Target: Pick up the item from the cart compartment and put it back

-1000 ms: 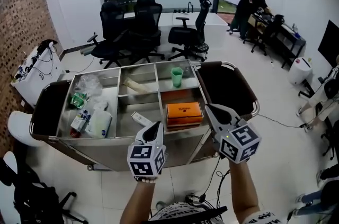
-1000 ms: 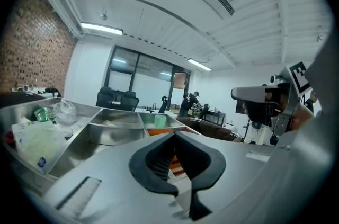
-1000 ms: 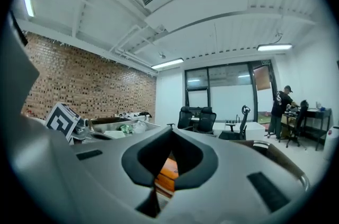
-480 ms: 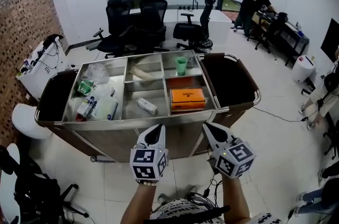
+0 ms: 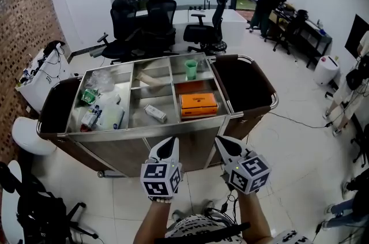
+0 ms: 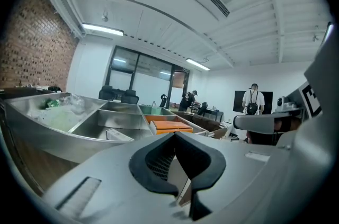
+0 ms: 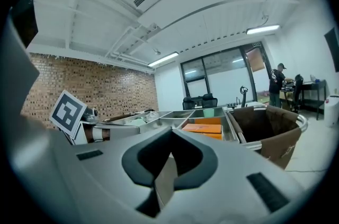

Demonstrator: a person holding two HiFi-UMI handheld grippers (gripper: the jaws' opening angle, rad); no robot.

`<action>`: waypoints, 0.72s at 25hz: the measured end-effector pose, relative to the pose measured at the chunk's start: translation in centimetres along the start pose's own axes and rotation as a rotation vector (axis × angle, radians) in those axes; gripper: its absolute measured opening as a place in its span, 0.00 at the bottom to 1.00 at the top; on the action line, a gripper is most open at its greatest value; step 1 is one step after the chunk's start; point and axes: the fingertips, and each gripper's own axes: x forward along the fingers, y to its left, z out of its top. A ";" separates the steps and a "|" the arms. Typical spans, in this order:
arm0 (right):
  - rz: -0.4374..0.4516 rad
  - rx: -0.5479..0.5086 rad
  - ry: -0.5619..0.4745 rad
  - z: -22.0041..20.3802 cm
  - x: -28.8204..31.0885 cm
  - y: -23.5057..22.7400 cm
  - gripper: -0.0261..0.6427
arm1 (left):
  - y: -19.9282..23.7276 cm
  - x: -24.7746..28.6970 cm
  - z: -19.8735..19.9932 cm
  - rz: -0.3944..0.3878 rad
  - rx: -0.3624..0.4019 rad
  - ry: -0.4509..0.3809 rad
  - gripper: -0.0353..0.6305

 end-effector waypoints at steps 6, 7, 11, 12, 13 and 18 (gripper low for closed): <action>-0.004 -0.007 0.016 -0.3 -0.1 -0.4 0.04 | -0.2 0.4 0.2 0.000 -0.003 -0.003 0.06; -0.006 -0.010 0.014 -0.1 -0.1 -0.6 0.04 | -0.2 0.5 0.3 0.001 -0.002 -0.004 0.06; -0.008 -0.015 0.011 0.2 0.1 -1.1 0.04 | -0.2 0.7 0.4 0.004 0.003 -0.007 0.06; -0.005 -0.016 0.011 0.3 0.2 -1.1 0.04 | -0.2 0.7 0.4 0.005 0.004 -0.006 0.06; -0.001 -0.019 0.012 0.4 0.3 -1.0 0.04 | -0.2 0.7 0.5 0.005 0.003 -0.007 0.06; 0.012 -0.037 0.015 0.9 1.2 -1.0 0.04 | 0.1 1.3 1.2 0.004 -0.003 -0.020 0.06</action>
